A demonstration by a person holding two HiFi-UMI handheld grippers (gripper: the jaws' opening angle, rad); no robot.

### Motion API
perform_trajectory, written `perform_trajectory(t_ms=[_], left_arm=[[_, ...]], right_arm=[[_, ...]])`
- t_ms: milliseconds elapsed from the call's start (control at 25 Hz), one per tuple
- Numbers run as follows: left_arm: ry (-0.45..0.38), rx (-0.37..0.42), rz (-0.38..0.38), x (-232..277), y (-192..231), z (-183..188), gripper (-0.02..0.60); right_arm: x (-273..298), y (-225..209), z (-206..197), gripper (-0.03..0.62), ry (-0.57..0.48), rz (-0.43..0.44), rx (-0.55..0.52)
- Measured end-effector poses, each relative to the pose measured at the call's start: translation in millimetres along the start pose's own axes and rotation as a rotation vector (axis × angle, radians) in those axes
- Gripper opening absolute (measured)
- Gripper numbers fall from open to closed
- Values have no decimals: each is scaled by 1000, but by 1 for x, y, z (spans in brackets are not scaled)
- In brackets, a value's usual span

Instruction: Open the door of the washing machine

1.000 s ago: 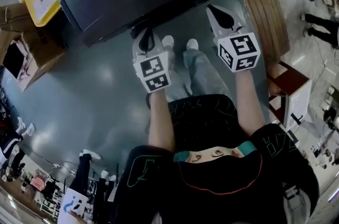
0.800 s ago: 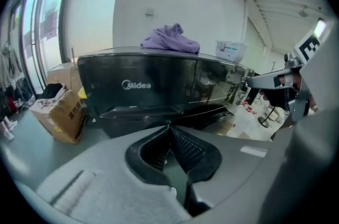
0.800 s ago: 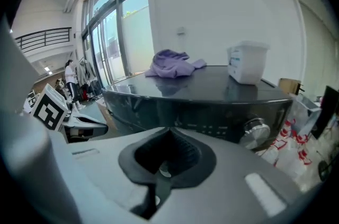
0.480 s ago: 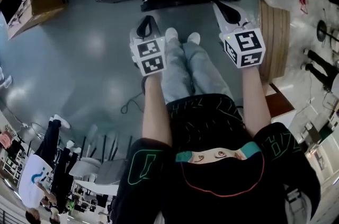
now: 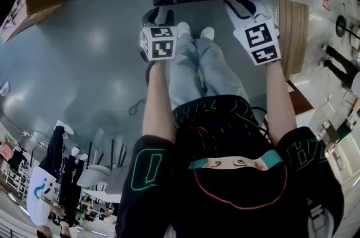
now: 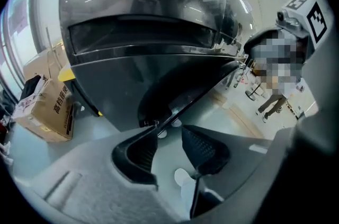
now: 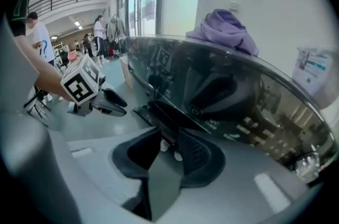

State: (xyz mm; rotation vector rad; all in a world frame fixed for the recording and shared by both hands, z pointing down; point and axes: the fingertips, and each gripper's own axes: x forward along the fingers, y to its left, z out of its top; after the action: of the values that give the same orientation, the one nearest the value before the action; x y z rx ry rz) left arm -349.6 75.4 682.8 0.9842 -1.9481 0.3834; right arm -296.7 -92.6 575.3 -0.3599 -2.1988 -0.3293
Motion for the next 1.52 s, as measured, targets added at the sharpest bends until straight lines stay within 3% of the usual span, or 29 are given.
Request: perform_trajectory(t_ms=[200,520,720,800,920,1040,1520], left_arm=[[61,103,-23,21,0,-7,172],[140,195,-28,47,-2,-18,196],[145,237,-23,54,3,-16,195],[147,237,-11,55,8,-16,148],[148,220,3,53,9,-17,144],[153,217,21,53,6,-22,144],[211,208,39,38,-16,-59,132]], right_arm=[[19,10,-13,164,114,16,-212],[34,9,-24,201,230,32,-410],[34,9,-23,201,228,33,-441],[36,10,-20,173,231,35,-446],[36,9,-19,141,250,26,-487],[36,13,-25,140,277,28,-558],[28,33,-41,147,299,58,-628]])
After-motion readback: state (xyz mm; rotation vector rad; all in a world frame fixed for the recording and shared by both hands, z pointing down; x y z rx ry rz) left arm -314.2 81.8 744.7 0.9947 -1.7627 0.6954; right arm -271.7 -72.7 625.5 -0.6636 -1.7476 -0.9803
